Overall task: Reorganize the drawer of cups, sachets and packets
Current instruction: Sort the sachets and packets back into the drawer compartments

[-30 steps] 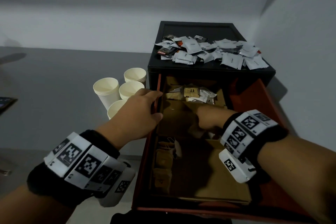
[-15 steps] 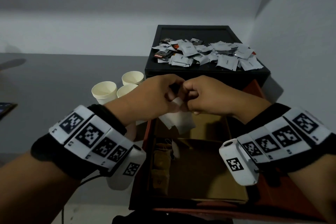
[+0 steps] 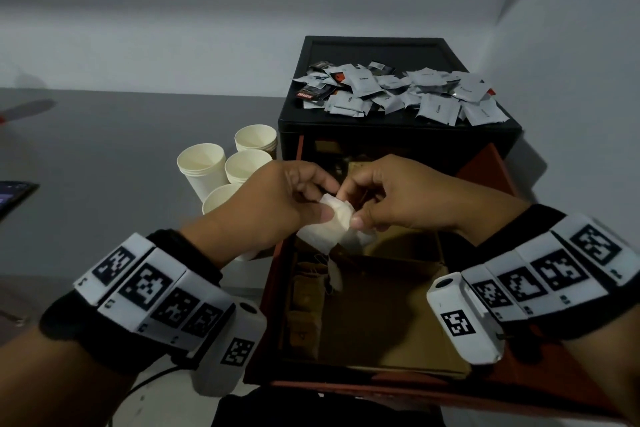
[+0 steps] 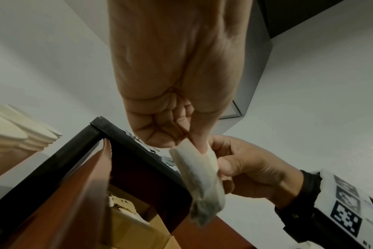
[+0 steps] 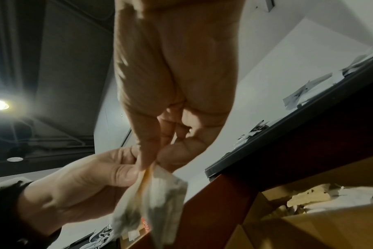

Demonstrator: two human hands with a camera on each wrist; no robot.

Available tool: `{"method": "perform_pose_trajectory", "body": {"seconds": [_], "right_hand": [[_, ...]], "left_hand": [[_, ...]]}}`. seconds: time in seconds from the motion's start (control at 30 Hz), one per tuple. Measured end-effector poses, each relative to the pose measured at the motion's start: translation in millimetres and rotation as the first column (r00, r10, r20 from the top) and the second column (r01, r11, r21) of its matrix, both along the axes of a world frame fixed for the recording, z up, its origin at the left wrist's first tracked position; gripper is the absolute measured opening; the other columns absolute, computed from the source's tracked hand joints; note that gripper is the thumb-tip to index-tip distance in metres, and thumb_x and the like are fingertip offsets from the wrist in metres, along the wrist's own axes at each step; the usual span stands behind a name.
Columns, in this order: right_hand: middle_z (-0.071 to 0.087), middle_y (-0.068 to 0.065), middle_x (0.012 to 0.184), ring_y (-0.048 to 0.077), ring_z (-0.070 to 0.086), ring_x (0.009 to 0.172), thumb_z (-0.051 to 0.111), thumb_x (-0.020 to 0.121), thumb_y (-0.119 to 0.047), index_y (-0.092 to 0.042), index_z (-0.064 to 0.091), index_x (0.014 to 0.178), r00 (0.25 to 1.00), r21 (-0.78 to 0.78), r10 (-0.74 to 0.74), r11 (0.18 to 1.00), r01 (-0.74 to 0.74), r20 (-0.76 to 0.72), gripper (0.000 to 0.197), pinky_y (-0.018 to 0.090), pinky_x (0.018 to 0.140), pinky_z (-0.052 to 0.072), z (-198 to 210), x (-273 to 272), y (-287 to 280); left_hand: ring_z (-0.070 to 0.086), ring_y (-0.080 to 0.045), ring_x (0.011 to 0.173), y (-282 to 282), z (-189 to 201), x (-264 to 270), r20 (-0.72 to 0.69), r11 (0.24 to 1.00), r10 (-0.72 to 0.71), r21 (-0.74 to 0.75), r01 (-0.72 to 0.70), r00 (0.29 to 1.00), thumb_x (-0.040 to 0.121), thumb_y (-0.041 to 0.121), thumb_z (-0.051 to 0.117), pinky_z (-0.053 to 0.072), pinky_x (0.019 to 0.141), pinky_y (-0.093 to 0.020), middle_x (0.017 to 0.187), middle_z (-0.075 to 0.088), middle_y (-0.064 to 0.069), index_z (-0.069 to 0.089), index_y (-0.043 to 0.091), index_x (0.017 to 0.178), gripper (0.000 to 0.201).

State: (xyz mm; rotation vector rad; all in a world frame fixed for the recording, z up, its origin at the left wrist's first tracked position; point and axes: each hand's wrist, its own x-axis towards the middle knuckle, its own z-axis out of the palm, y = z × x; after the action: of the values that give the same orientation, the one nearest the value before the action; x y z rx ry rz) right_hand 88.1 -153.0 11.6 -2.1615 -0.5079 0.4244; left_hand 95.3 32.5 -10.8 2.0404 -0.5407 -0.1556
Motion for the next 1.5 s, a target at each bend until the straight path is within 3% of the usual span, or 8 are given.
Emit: {"method": "perform_pose_trajectory", "body": {"seconds": [0.3, 0.47, 0.63, 0.8, 0.93, 1.07, 1.33, 1.5], "right_hand": [[0.058, -0.019, 0.083, -0.013, 0.054, 0.073, 0.069, 0.08, -0.007, -0.028, 0.064, 0.096, 0.992, -0.253, 0.096, 0.965, -0.073, 0.079, 0.027, 0.001, 0.063, 0.04, -6.1, 4.0, -3.4], [0.06, -0.015, 0.077, -0.002, 0.056, 0.072, 0.063, 0.084, -0.01, -0.029, 0.064, 0.08, 0.939, -0.496, 0.34, 0.807, -0.321, -0.054, 0.02, 0.011, 0.064, 0.041, -20.9, -7.4, 9.9], [0.063, -0.008, 0.081, 0.003, 0.053, 0.068, 0.059, 0.085, -0.008, -0.015, 0.07, 0.086, 0.874, -0.616, 0.482, 0.669, -0.416, -0.067, 0.013, 0.02, 0.069, 0.045, -49.8, -17.8, 28.8], [0.047, -0.009, 0.059, 0.003, 0.046, 0.05, 0.056, 0.085, -0.003, -0.022, 0.056, 0.064, 0.898, -0.618, 0.441, 0.702, -0.354, -0.013, 0.028, 0.017, 0.057, 0.036, -61.2, -16.7, 38.0], [0.058, 0.008, 0.07, 0.017, 0.052, 0.06, 0.054, 0.084, -0.004, -0.003, 0.064, 0.081, 0.902, -0.657, 0.43, 0.693, -0.298, 0.044, 0.01, 0.039, 0.085, 0.047, -66.2, -14.1, 37.1], [0.039, 0.002, 0.059, 0.019, 0.039, 0.055, 0.055, 0.083, -0.004, -0.007, 0.053, 0.071, 0.872, -0.722, 0.488, 0.618, -0.311, 0.042, 0.012, 0.03, 0.055, 0.034, -66.4, -20.5, 39.6], [0.034, -0.001, 0.055, 0.012, 0.031, 0.047, 0.053, 0.083, -0.001, -0.015, 0.038, 0.057, 0.861, -0.707, 0.501, 0.64, -0.301, 0.087, 0.032, 0.024, 0.048, 0.025, -66.5, -18.7, 42.1], [0.065, -0.008, 0.088, 0.002, 0.052, 0.065, 0.058, 0.086, -0.014, -0.018, 0.069, 0.103, 0.919, -0.61, 0.382, 0.753, -0.248, 0.097, 0.021, 0.012, 0.06, 0.04, -48.2, -14.3, 31.9]], "left_hand": [[0.055, 0.007, 0.055, 7.4, 0.8, 2.7, -0.009, 1.0, 0.025, -0.005, -0.025, 1.0, 0.08, -0.001, 0.067, 0.042, 0.057, -0.005, 0.068, 0.062, 0.008, 0.065, 0.023, 0.079, 0.024], [0.057, 0.001, 0.057, 12.9, -8.1, 4.3, -0.108, 0.997, 0.071, -0.001, -0.072, 0.992, 0.084, -0.003, 0.062, 0.048, 0.054, -0.01, 0.068, 0.06, 0.009, 0.063, 0.018, 0.073, 0.023], [0.055, 0.0, 0.049, 12.3, -17.2, 4.6, -0.141, 0.991, 0.128, -0.007, -0.13, 0.982, 0.084, -0.003, 0.06, 0.047, 0.05, -0.013, 0.052, 0.056, 0.014, 0.058, 0.018, 0.069, 0.025], [0.052, -0.004, 0.054, 13.5, -22.9, 5.6, -0.166, 0.987, 0.149, -0.03, -0.156, 0.975, 0.084, -0.003, 0.06, 0.05, 0.053, -0.016, 0.058, 0.052, 0.01, 0.057, 0.018, 0.07, 0.025], [0.052, 0.0, 0.047, 14.6, -22.6, 5.5, -0.179, 0.989, 0.135, -0.033, -0.143, 0.975, 0.084, -0.004, 0.06, 0.045, 0.048, -0.012, 0.048, 0.052, 0.014, 0.057, 0.016, 0.07, 0.025], [0.052, 0.001, 0.045, 14.9, -22.5, 5.4, -0.174, 0.989, 0.134, -0.038, -0.143, 0.976, 0.084, -0.004, 0.059, 0.043, 0.047, -0.011, 0.049, 0.052, 0.014, 0.057, 0.016, 0.07, 0.024], [0.052, 0.002, 0.044, 15.9, -21.9, 5.3, -0.175, 0.99, 0.125, -0.037, -0.133, 0.977, 0.085, -0.004, 0.059, 0.043, 0.046, -0.011, 0.052, 0.05, 0.012, 0.057, 0.016, 0.07, 0.024], [0.053, -0.001, 0.05, 17.0, -23.3, 5.5, -0.164, 0.99, 0.131, -0.04, -0.139, 0.978, 0.085, -0.001, 0.061, 0.05, 0.052, -0.014, 0.058, 0.051, 0.01, 0.056, 0.017, 0.07, 0.024]]}}
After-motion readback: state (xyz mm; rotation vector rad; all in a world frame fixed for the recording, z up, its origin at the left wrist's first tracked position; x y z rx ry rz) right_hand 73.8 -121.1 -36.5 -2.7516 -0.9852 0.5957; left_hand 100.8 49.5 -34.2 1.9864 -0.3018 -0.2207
